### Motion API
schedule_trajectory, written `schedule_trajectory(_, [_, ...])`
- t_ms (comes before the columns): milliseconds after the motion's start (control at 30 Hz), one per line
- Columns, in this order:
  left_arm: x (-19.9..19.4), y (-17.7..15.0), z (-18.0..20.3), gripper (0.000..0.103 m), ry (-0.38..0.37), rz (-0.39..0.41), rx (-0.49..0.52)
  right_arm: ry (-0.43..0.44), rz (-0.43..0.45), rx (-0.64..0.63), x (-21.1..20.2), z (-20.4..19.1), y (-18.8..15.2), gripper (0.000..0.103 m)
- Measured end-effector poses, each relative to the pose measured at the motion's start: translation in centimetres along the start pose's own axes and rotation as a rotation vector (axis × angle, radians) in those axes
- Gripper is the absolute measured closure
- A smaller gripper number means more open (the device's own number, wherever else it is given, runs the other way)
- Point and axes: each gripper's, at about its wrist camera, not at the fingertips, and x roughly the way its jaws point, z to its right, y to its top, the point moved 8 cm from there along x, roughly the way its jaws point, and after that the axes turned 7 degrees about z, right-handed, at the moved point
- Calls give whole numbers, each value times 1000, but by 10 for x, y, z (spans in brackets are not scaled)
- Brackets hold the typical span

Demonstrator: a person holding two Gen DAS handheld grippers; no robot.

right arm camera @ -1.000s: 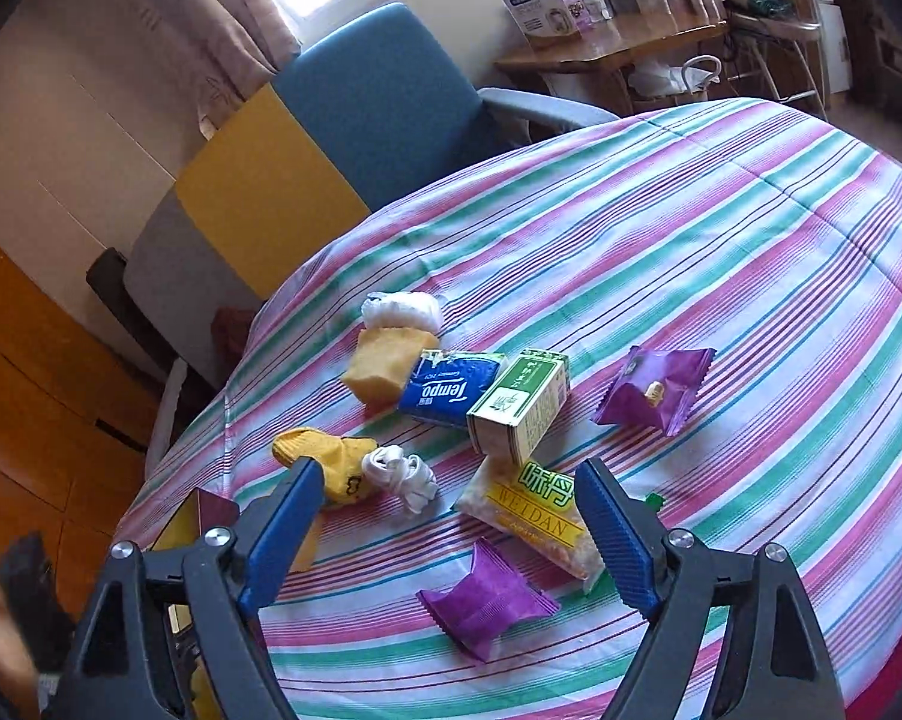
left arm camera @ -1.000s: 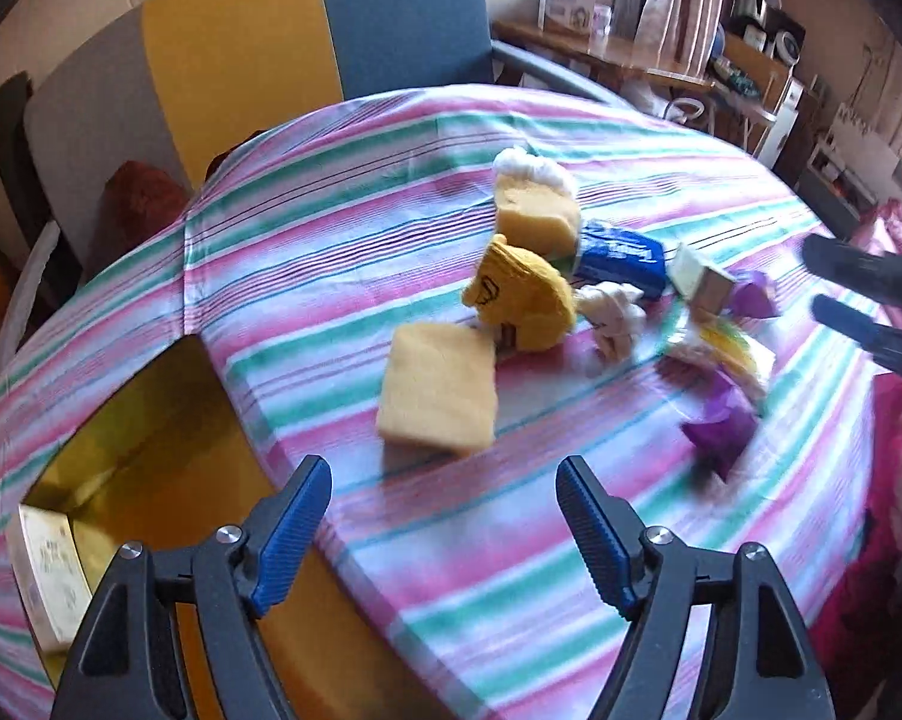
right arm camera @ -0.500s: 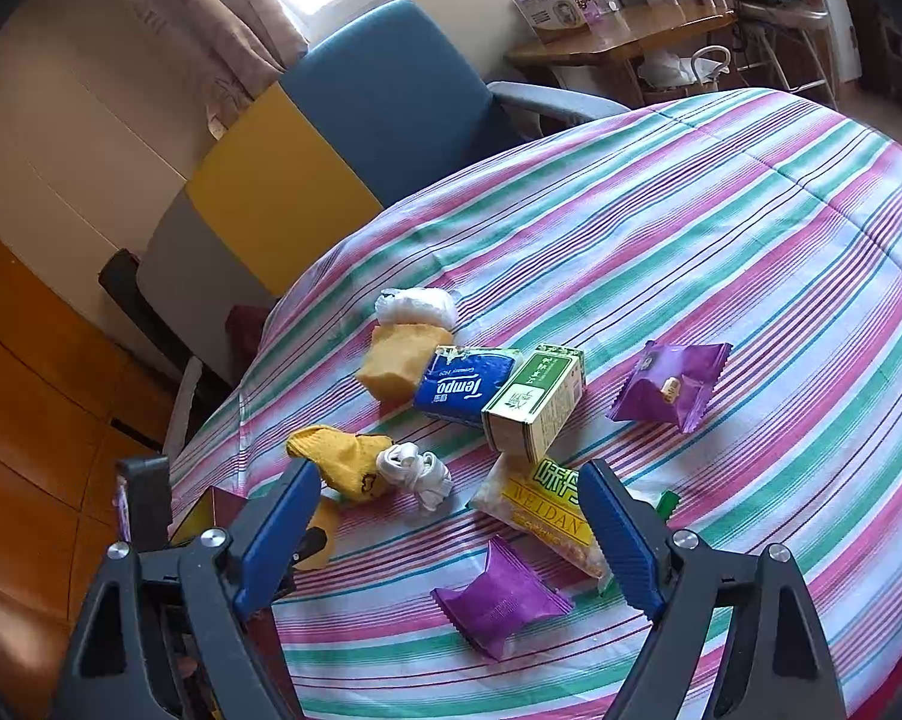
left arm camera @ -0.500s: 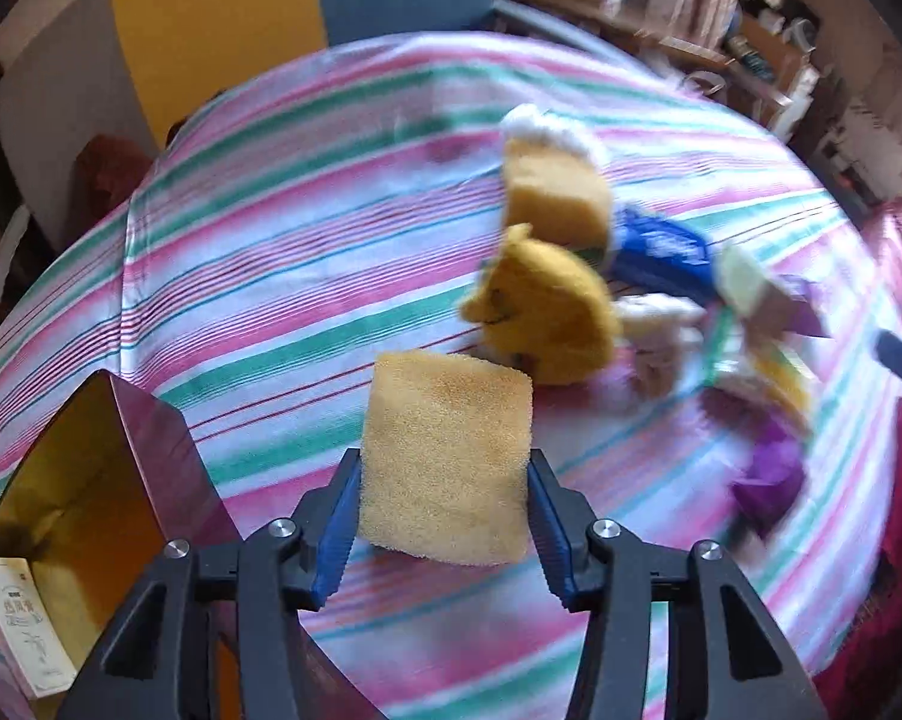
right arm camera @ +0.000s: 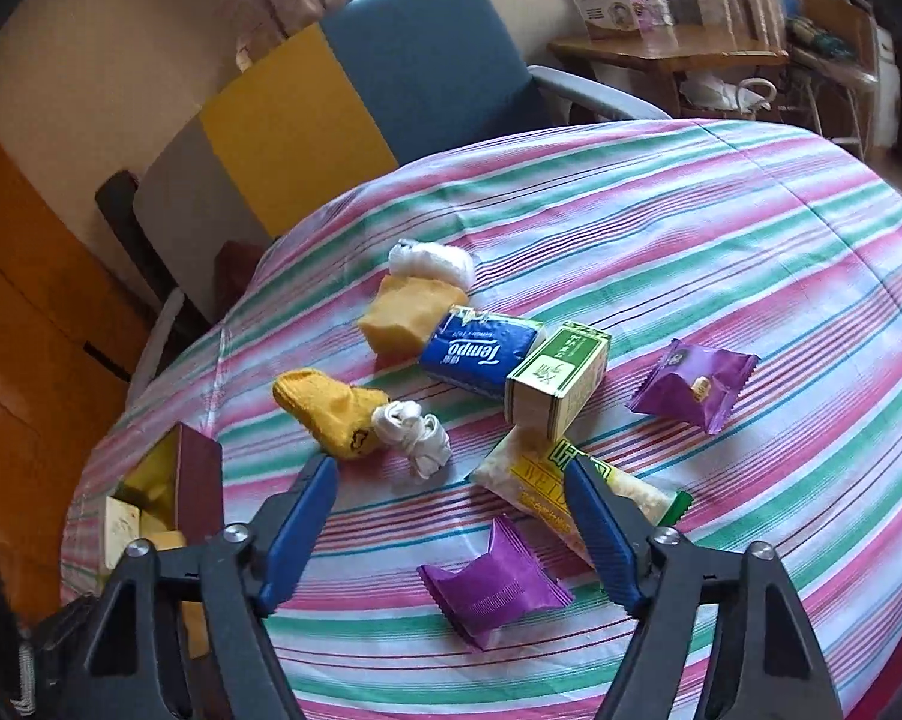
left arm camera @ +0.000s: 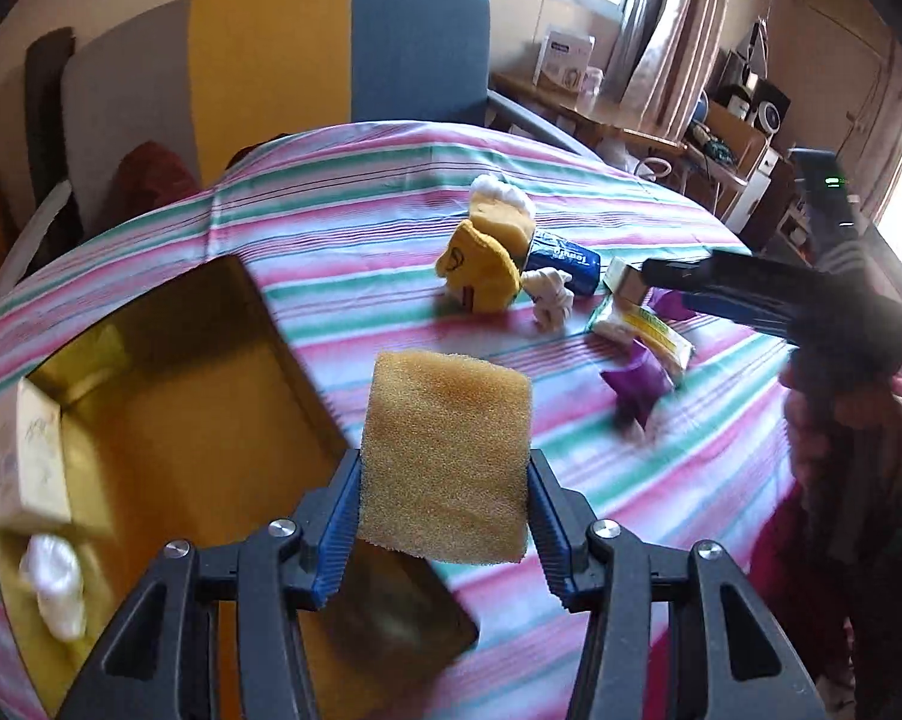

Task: Organize objects
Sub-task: 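Carry the yellow sponge into the gold tray and release it with the left tool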

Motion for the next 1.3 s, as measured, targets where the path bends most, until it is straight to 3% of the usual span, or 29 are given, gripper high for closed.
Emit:
schedule_trajectory(133, [-26,-16,-15,51,0,20,-36,6,-45,-102,9,-18,-12,47])
schedule_trajectory(300, [-47,-33,-37,51,12,26,-94,24,-92,-225,27,-44,-14,49])
schedule_trajectory(600, [-81,-53,-81,51,52,60,-206,-139,-197,-440,106,-47,-18,51])
schedule_trajectory(667, [-88,-58,-94,51,75,64,-232,-178,-174,-454,112,-42,-16,74])
schedule_trajectory(867, [-120,-79,-146,51,156,90,-349,-123,-170,-450,86,-47,-23,75])
schedule_trajectory(1133, [-180,-119,-209,51,320,142,-460,13,-247,-532,62,-84,-76,75])
schedule_trajectory(1300, [-176,-130,-208,51,310,123,-467,22,-259,-607,64,-99,-93,75])
